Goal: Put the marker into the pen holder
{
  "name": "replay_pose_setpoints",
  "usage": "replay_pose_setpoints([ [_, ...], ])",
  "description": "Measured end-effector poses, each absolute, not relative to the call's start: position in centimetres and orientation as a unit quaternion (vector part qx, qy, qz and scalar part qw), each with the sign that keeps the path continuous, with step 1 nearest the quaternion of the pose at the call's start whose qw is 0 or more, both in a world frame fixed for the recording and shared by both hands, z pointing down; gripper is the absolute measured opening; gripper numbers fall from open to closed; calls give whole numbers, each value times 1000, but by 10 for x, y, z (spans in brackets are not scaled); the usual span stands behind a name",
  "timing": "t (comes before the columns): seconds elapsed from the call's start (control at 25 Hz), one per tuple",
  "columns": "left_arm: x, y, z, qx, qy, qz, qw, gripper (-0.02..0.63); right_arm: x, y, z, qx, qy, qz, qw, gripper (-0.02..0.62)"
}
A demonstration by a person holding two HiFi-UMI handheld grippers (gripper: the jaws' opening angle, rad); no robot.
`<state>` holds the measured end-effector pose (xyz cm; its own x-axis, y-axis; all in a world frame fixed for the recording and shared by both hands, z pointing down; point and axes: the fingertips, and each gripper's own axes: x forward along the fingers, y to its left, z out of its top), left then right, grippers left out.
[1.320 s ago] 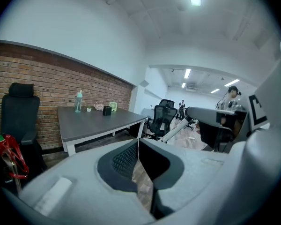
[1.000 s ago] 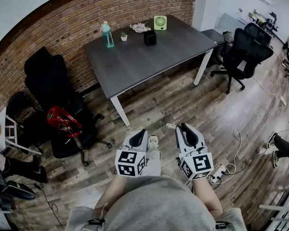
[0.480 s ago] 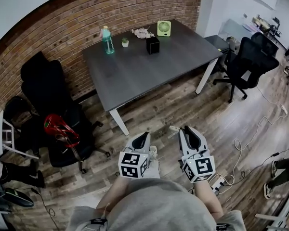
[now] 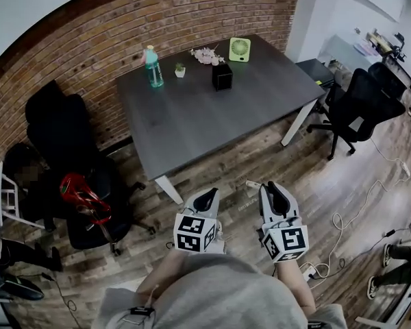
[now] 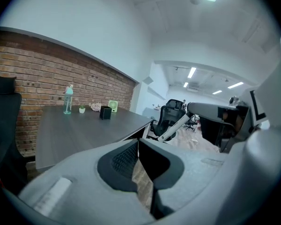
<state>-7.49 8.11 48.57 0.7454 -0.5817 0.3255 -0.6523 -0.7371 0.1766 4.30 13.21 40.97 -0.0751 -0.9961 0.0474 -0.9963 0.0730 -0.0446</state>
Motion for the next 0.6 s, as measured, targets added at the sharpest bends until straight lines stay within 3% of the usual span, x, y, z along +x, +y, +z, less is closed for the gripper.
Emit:
replay_pose_setpoints([
  [0.6, -28, -42, 476, 930, -317, 136, 129, 20, 83, 8, 397, 683, -730, 25, 3, 74],
])
